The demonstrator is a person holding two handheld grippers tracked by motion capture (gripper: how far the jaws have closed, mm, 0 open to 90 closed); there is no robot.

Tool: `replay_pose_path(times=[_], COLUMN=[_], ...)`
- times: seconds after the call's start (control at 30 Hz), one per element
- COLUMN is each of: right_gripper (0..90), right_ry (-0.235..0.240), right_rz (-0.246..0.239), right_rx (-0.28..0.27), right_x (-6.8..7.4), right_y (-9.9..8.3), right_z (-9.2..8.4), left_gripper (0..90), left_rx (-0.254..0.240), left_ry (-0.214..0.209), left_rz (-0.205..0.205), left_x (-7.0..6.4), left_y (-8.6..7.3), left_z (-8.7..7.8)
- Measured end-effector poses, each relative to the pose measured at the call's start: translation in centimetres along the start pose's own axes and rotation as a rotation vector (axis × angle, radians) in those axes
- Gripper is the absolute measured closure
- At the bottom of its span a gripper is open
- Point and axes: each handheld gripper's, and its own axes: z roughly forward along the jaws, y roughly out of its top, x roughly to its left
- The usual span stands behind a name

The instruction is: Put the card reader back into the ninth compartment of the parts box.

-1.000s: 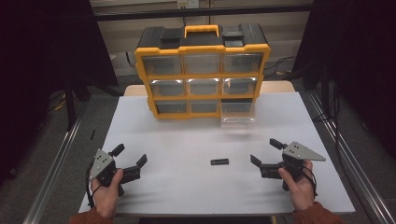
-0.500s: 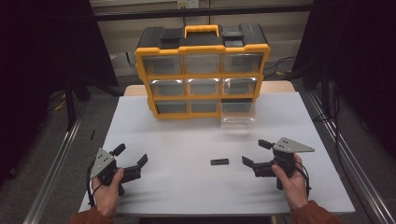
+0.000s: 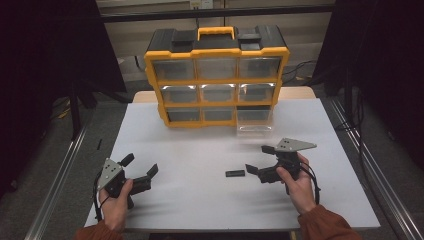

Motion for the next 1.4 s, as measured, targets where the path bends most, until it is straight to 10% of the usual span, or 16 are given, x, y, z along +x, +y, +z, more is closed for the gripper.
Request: replay_pose_path(times=[0.77,0.9,1.4], right_gripper=[4.7,5.8,9.6], right_ry=[0.116,0.191,0.223], right_rz=[-0.037,-0.065,-0.162], right_rx=[0.271,0.350,0.540], right_x=[-0.7,-0.6,-1.7], right_y=[1.6,2.2,2.7], right_z=[4.8,5.5,8.1], left_gripper=[2.1,2.1,2.1], left_rx=[-0.019,-0.012,-0.003], left_ry=[-0.025,-0.028,-0.045], left_rz=[0.000,-0.001,-0.004], left_x=[-0.2,-0.2,-0.7], left_y=[0.0,0.0,0.0], left_z=[-0.7,-0.7,-0.3])
